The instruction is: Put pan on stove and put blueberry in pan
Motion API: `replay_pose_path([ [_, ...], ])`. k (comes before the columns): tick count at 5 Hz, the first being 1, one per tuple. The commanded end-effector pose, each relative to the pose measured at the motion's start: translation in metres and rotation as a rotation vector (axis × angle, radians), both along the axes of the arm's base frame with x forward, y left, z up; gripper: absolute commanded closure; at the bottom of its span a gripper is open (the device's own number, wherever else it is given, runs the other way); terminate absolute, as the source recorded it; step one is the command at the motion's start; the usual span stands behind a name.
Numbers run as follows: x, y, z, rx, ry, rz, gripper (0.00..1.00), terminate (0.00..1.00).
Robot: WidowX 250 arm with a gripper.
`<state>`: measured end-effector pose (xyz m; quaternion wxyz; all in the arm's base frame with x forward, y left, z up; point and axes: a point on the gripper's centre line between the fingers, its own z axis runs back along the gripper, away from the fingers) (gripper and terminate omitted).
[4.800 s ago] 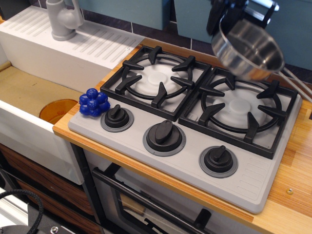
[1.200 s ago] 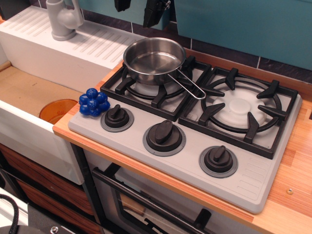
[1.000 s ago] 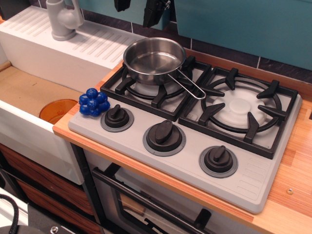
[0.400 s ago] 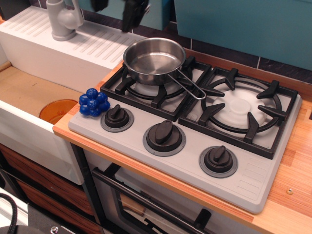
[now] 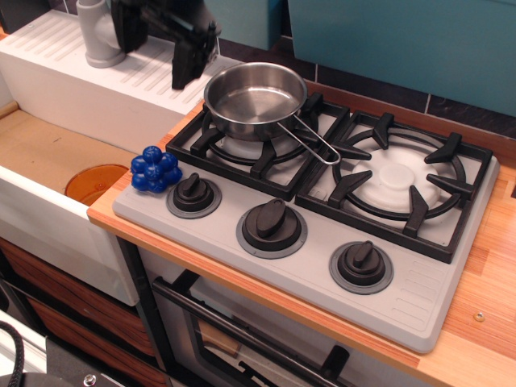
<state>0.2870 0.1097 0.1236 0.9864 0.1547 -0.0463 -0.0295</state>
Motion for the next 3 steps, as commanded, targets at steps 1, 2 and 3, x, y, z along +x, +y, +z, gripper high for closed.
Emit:
replay_pose_path([
  [1, -0.003, 0.001, -0.01, 0.018, -0.111, -0.001, 0.0, 0.0],
  [2, -0.001, 0.008, -0.022, 0.009, -0.124, -0.009, 0.0, 0.0],
  [3, -0.002, 0.013, -0.033, 0.004, -0.136, -0.01, 0.0, 0.0],
])
